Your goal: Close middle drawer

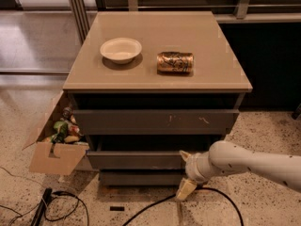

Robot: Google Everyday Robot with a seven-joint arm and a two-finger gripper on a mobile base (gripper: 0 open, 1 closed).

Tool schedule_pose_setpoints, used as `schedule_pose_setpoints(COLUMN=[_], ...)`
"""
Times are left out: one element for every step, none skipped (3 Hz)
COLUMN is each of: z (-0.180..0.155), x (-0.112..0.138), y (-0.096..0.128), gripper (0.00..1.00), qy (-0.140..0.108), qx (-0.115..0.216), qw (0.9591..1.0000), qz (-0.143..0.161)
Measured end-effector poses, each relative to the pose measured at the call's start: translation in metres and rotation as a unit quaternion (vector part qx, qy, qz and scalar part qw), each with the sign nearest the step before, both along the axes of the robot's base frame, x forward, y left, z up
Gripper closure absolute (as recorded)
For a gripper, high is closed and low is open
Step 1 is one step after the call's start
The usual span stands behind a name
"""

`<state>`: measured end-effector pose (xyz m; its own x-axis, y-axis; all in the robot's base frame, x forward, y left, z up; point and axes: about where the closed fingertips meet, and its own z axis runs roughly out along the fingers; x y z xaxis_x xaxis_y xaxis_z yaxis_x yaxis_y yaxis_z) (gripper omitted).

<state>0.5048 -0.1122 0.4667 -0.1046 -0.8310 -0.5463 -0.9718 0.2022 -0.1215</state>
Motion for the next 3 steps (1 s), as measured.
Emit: schedule_pose_setpoints(z=[-0.003, -0.006, -0.028], x=[-0.009, -0.004, -0.015], y=[-0.001, 0.003, 0.002], gripper=[0.0, 0.13, 0.44], qy=[0.006, 0.021, 0.06], qx=[-0.002, 0.006, 0.018], qw=[1.0, 0.9997, 0.998], qz=[0.002, 0.011, 0.01])
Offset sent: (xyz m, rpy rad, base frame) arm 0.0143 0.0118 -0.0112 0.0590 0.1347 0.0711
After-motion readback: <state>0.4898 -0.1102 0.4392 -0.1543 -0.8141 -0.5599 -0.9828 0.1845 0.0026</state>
